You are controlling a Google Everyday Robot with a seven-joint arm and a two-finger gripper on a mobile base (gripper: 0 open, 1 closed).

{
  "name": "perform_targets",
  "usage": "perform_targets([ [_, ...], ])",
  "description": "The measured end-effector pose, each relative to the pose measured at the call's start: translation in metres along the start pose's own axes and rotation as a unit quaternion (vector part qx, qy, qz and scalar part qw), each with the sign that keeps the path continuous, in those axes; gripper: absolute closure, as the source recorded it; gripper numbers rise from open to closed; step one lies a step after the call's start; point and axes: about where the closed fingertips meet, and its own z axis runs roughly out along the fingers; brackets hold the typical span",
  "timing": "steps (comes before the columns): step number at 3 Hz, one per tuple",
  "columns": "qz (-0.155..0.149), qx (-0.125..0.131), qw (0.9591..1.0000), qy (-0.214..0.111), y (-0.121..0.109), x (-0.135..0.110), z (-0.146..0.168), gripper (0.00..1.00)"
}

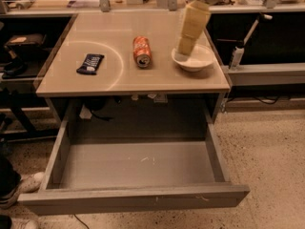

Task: Place rxbar blueberry into top drawer

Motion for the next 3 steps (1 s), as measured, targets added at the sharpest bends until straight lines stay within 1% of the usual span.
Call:
perform_targets([
  [1,-0.021,-0.008,0.9993,-0.03,-0.031,-0.033,0.016,0.0],
  [2,-0.021,0.006,0.9989,-0.042,-0.04,-0.04,0.014,0.0],
  [3,-0.037,0.01,0.9966,-0.074,-0.05,-0.069,0.036,0.0],
])
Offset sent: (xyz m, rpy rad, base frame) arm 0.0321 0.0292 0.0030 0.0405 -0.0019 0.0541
